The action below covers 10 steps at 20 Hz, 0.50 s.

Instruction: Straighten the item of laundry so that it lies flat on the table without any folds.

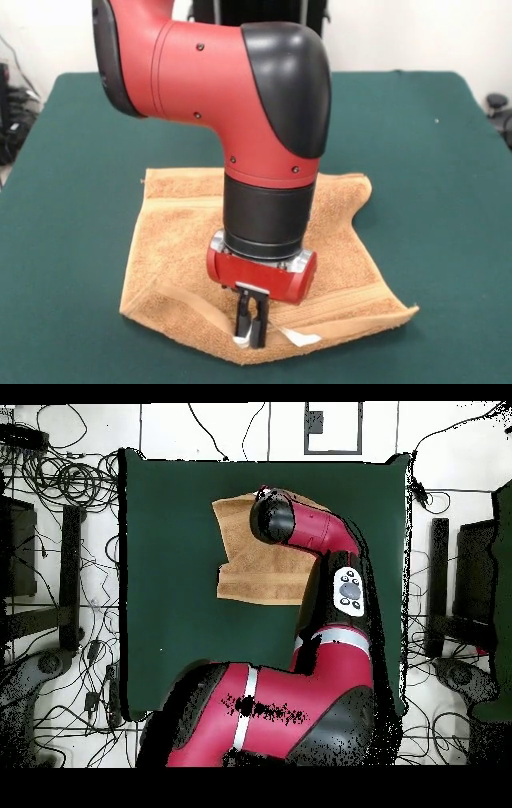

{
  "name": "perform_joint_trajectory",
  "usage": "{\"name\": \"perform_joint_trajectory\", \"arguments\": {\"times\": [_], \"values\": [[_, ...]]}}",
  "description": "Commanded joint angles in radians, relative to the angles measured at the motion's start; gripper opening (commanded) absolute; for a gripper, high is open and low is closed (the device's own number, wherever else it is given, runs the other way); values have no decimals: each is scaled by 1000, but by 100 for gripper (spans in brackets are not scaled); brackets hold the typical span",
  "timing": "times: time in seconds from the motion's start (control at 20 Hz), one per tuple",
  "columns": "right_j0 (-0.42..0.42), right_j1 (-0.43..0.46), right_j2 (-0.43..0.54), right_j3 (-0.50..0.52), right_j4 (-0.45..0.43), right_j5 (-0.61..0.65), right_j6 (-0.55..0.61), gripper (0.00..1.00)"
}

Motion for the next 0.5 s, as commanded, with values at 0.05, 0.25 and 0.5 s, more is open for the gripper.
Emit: {"name": "perform_joint_trajectory", "arguments": {"times": [0.05, 0.25, 0.5], "values": [[44, 36, -13, -11, -46, 165, 51, 0], [38, 32, -11, -11, -61, 142, 47, 0], [30, 38, 6, -22, -75, 104, 25, 0]]}}
